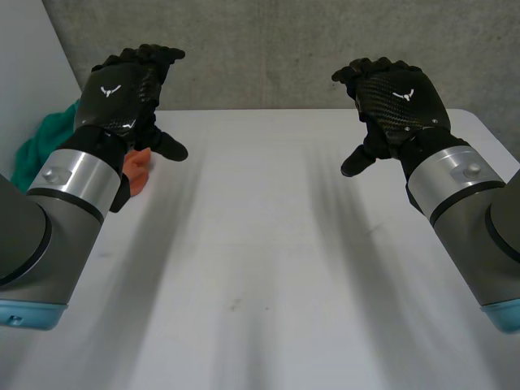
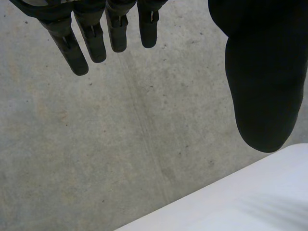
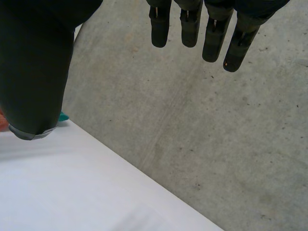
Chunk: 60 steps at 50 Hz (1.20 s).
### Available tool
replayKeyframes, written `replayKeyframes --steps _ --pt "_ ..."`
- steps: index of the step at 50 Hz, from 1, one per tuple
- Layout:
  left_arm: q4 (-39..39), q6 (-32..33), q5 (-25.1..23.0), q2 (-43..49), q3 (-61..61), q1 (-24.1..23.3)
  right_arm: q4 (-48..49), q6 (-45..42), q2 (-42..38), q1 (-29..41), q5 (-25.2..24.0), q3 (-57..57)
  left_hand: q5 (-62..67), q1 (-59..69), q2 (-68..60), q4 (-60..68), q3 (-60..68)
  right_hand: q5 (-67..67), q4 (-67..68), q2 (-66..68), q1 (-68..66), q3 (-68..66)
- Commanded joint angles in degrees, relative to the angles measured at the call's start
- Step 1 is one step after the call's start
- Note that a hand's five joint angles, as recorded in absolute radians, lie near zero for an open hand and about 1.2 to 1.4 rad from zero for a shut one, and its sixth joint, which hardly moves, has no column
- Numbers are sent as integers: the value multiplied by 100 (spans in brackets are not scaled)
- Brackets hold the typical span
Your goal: Fold the laundry.
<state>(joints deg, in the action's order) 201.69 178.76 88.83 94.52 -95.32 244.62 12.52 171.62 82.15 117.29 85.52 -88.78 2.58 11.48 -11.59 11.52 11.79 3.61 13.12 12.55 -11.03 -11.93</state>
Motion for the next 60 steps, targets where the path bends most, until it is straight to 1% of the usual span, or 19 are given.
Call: replayKeyframes --steps 1,3,7,8,12,17,23,24,30,35,38,40,46,49,53,54,57,58,60 --pt "2 28 -24 32 180 33 -12 -111 -24 5 0 10 -258 -148 159 -152 -179 -361 -312 -255 103 193" --pt "-16 45 -41 84 294 77 -38 -172 -33 5 0 19 -258 -148 159 -152 -179 -361 -312 -255 103 193" --pt "-77 203 -261 672 654 533 -135 -278 -42 14 0 63 -258 -148 159 -152 -179 -361 -312 -255 103 193" --pt "-112 282 -392 952 864 839 -170 -295 -33 14 0 72 -258 -148 159 -152 -179 -361 -312 -255 103 193" --pt "-270 475 -831 1725 1374 1464 -197 -304 -33 14 -9 72 -237 -127 138 -131 -158 -361 -312 -255 103 193" --pt "-271 932 -1368 2579 1964 1992 -206 -304 -33 14 -9 72 -153 -42 53 -47 -73 -361 -312 -255 103 193" --pt "-227 1749 -1474 3678 2737 2502 -206 -313 -42 14 -18 63 -119 -9 20 -13 -40 -361 -312 -255 103 193" --pt "-227 2020 -1474 3958 2991 2651 -206 -313 -42 14 -18 63 -102 8 3 4 -23 -361 -312 -255 103 193" --pt "-104 2804 -1474 4891 3757 2846 -206 -366 -68 14 -18 45 83 193 -182 188 162 -361 -312 -255 103 193" --pt "11 3209 -1369 5481 4408 2907 -188 -541 -77 14 -9 19 2064 2175 -2164 2170 2144 -361 -312 -255 103 193" --pt "54 3227 -1237 5613 4575 2960 -188 -568 -129 14 -18 28 5218 5329 -5318 5324 5298 -361 -312 -255 103 193" --pt "63 3244 -1202 5657 4619 2951 -188 -585 -147 14 -18 28 6733 6844 -6833 6839 6813 -361 -312 -255 103 193" --pt "151 3253 -1158 5587 4645 2855 -188 -603 -147 5 -18 45 6742 6852 -6841 6848 6821 -361 -312 -255 103 193" --pt "134 3236 -1149 5157 4549 2723 -188 -603 -147 -4 -18 54 6742 6852 -6841 6848 6821 -361 -312 -255 103 193" --pt "116 3043 -1166 4235 4102 2433 -188 -603 -121 -13 -9 72 6742 6852 -6841 6848 6821 -361 -312 -255 103 193" --pt "133 2799 -1167 3737 3866 2259 -188 -603 -112 -30 -9 89 6742 6852 -6841 6848 6821 -361 -312 -255 103 193" --pt "160 2253 -1202 2882 3495 1985 -197 -603 -94 -57 0 98 6742 6852 -6841 6848 6821 -361 -312 -255 103 193" --pt "169 1781 -1219 2288 3224 1845 -197 -603 -86 -65 -9 98 6742 6852 -6841 6848 6821 -361 -312 -255 103 193" --pt "169 1313 -1219 1819 2951 1783 -206 -603 -77 -74 0 98 6742 6852 -6841 6848 6821 -361 -312 -255 103 193"
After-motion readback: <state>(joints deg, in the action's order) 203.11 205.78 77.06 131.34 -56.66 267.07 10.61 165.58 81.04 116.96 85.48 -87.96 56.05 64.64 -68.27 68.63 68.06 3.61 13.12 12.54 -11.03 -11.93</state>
